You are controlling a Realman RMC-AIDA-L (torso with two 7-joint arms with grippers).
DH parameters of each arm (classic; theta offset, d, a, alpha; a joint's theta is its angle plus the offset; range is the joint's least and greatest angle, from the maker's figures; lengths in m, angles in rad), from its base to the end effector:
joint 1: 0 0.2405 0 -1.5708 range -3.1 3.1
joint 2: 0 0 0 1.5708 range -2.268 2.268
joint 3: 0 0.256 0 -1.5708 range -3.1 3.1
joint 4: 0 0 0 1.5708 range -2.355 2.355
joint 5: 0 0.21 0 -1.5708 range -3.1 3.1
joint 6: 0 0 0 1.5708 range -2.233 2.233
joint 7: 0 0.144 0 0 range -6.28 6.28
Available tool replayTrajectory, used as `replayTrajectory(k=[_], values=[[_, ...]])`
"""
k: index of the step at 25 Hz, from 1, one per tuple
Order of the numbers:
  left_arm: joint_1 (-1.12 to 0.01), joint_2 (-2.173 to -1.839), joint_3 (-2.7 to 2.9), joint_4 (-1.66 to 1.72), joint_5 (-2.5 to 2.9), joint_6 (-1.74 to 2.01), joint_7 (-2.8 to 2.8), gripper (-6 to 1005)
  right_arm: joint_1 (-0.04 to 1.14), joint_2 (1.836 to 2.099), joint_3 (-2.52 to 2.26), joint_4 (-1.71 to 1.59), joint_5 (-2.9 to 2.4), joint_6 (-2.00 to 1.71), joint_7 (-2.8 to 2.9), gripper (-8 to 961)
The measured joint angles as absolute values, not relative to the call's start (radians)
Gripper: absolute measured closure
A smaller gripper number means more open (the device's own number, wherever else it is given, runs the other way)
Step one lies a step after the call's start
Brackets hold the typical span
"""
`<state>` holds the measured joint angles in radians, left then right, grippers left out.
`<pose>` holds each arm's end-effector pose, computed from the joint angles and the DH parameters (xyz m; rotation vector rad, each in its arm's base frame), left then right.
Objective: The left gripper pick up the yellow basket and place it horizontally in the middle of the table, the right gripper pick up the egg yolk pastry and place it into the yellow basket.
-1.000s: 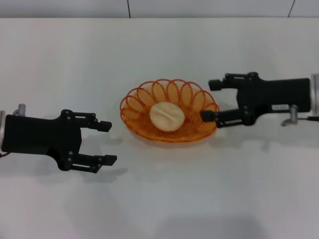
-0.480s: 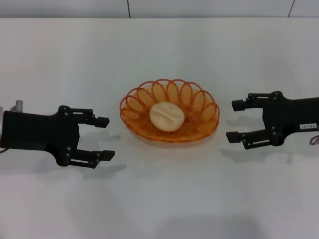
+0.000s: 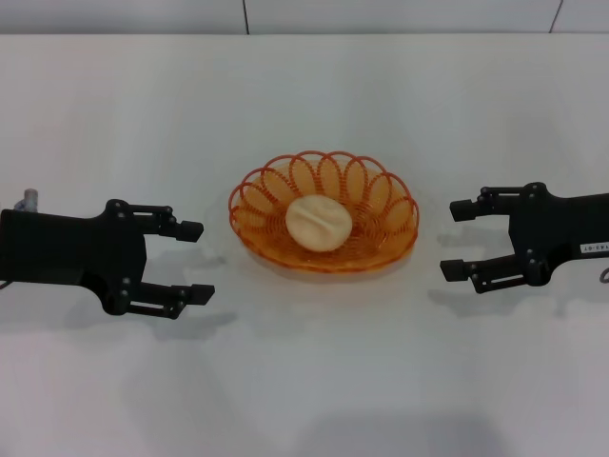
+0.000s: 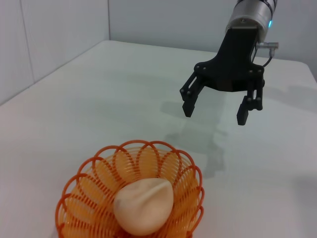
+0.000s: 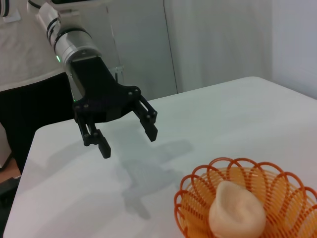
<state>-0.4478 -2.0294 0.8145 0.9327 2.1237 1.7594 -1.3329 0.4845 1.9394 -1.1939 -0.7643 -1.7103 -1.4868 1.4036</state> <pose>-0.2683 0.3034 0.0372 -2.9691 -0.2701 -0.3663 0.2446 0.3342 0.0101 -2.9132 0.3519 0.5190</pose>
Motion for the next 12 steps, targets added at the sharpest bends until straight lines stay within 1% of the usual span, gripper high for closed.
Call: replayTrajectory(k=[12], values=[[-0.452, -2.029, 0.814, 0.934, 2.121, 1.759, -1.333, 242, 0.485, 1.941, -1.193, -0.764, -1.722, -1.481, 1.403, 121]])
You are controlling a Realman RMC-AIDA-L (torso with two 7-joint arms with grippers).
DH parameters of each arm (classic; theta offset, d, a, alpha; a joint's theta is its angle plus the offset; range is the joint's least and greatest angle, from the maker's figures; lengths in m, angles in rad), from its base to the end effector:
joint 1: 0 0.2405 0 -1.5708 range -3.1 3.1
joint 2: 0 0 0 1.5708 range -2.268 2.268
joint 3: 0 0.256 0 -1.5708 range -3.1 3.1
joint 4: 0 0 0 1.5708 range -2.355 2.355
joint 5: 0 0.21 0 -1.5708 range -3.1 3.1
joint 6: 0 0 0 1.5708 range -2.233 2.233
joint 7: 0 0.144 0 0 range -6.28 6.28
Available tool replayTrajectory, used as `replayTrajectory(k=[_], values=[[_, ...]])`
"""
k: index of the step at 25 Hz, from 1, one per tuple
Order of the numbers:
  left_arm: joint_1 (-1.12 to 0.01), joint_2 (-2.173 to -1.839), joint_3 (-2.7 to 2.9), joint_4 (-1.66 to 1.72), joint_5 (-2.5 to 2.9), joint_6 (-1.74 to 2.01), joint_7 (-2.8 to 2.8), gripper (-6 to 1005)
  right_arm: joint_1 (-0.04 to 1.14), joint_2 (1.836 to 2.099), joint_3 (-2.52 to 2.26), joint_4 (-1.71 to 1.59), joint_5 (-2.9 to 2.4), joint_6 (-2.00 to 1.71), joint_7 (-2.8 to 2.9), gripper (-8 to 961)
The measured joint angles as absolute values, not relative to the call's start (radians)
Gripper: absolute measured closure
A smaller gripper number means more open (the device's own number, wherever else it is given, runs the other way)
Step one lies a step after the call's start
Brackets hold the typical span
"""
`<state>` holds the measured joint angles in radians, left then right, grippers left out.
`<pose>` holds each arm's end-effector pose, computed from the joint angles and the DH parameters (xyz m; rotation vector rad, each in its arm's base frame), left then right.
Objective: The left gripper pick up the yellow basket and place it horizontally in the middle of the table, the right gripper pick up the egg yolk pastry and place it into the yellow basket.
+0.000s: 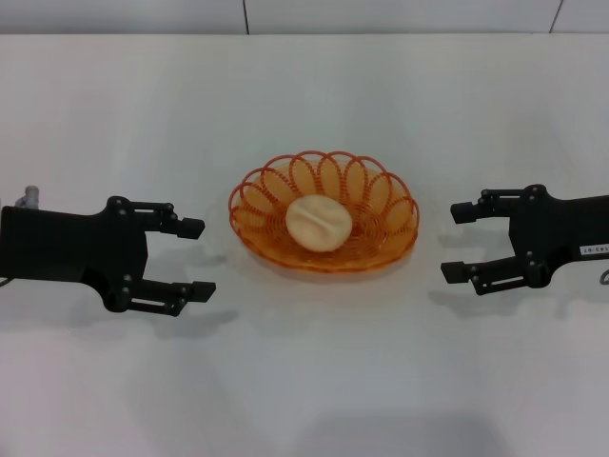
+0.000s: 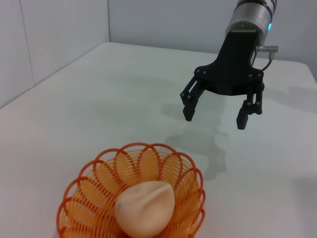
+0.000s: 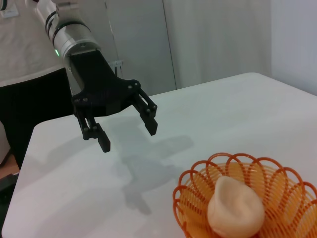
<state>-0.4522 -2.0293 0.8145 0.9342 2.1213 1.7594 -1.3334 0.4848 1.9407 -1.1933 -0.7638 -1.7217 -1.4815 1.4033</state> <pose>-0.2666 0.3049 0.0376 -2.9685 -0.2617 -0.3690 0.2460 0.3342 0.0091 -2.9143 0.3530 0.5025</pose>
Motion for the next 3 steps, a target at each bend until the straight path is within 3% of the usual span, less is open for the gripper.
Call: replayTrajectory(k=[3], values=[[-0.452, -2.029, 0.814, 0.934, 2.121, 1.759, -1.334, 242, 0.485, 1.942, -1.193, -0.764, -1.722, -1.482, 1.403, 121]])
